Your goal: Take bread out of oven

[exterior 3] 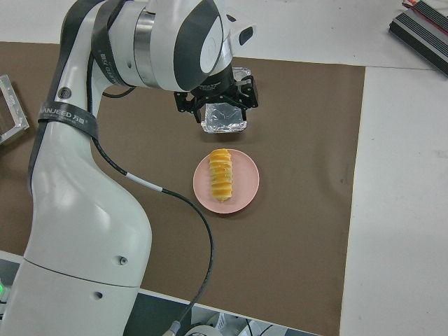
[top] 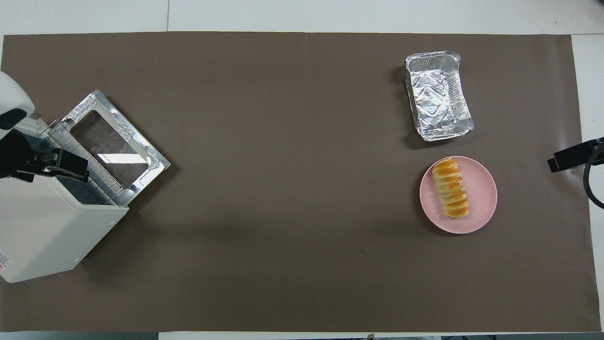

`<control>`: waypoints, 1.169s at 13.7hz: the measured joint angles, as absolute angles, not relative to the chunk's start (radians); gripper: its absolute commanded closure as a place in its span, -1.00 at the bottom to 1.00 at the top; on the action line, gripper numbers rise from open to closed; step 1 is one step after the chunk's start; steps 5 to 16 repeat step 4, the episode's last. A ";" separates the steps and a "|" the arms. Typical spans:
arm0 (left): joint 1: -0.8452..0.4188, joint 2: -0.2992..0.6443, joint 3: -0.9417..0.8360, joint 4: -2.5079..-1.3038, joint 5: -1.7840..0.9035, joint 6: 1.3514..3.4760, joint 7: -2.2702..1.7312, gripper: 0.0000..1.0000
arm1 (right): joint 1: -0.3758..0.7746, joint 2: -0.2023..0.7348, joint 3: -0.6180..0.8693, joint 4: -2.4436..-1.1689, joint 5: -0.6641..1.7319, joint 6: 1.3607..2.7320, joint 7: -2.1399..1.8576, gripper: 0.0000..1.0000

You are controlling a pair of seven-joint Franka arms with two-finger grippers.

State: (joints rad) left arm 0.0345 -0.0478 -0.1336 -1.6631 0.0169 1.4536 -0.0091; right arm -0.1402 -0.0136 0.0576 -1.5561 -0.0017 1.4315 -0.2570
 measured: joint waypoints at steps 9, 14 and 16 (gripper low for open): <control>0.034 -0.048 -0.134 -1.663 0.017 1.454 -0.009 -1.00 | -0.140 -0.013 0.058 -1.554 -0.005 1.431 -0.257 -1.00; 0.034 -0.048 -0.134 -1.663 0.017 1.454 -0.009 -1.00 | -0.140 -0.013 0.058 -1.554 -0.005 1.431 -0.257 -1.00; 0.034 -0.048 -0.134 -1.663 0.017 1.454 -0.009 -1.00 | -0.140 -0.013 0.058 -1.554 -0.005 1.431 -0.257 -1.00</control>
